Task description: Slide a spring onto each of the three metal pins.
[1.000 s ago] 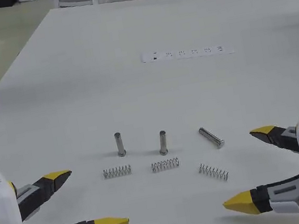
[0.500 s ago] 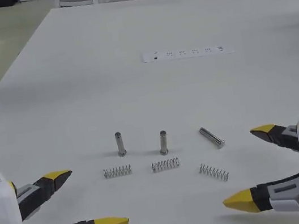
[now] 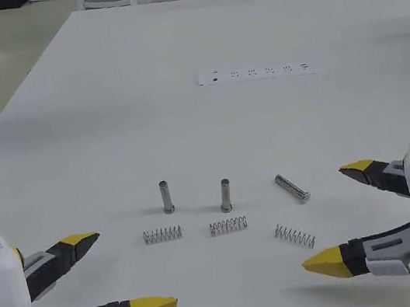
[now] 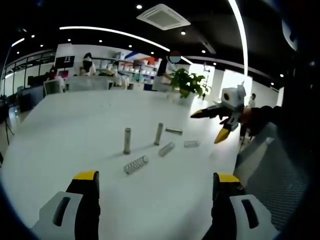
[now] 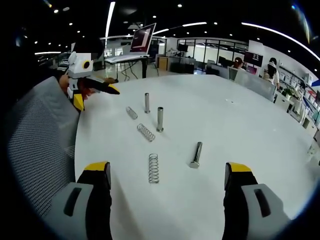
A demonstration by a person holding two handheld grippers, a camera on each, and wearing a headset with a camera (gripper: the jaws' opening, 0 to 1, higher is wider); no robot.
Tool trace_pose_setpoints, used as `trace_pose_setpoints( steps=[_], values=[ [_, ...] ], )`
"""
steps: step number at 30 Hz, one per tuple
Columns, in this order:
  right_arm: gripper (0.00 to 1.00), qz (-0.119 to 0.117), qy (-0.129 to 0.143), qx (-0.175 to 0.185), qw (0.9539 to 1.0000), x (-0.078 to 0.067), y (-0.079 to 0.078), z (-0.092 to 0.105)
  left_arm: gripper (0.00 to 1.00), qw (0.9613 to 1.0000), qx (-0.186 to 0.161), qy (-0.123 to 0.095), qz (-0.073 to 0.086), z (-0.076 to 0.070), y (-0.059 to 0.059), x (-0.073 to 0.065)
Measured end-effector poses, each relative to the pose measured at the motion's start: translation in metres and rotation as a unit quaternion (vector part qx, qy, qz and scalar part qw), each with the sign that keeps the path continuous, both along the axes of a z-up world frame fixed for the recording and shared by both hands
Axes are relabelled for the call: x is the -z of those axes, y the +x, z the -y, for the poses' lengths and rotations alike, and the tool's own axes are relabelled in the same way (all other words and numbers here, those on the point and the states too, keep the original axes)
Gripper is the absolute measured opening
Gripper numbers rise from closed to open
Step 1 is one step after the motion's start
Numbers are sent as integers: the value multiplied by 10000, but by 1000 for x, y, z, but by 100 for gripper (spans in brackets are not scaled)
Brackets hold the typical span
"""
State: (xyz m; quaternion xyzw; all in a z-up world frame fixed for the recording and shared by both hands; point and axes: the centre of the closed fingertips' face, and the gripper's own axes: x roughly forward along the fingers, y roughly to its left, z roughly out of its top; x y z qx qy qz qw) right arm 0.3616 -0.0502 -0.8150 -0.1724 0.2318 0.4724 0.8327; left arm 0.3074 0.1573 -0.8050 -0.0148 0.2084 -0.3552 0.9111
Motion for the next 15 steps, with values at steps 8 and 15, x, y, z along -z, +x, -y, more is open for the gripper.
trace_pose_setpoints(
  steps=[8,15],
  values=[
    [94,99,-50,-101,9999,-7,12,-7,90,10000,-8,3,-10,0,0,0],
    [93,171,-117,-152,9997,-13,27,-10,91,10000,-20,1,-15,-1,0,0]
  ],
)
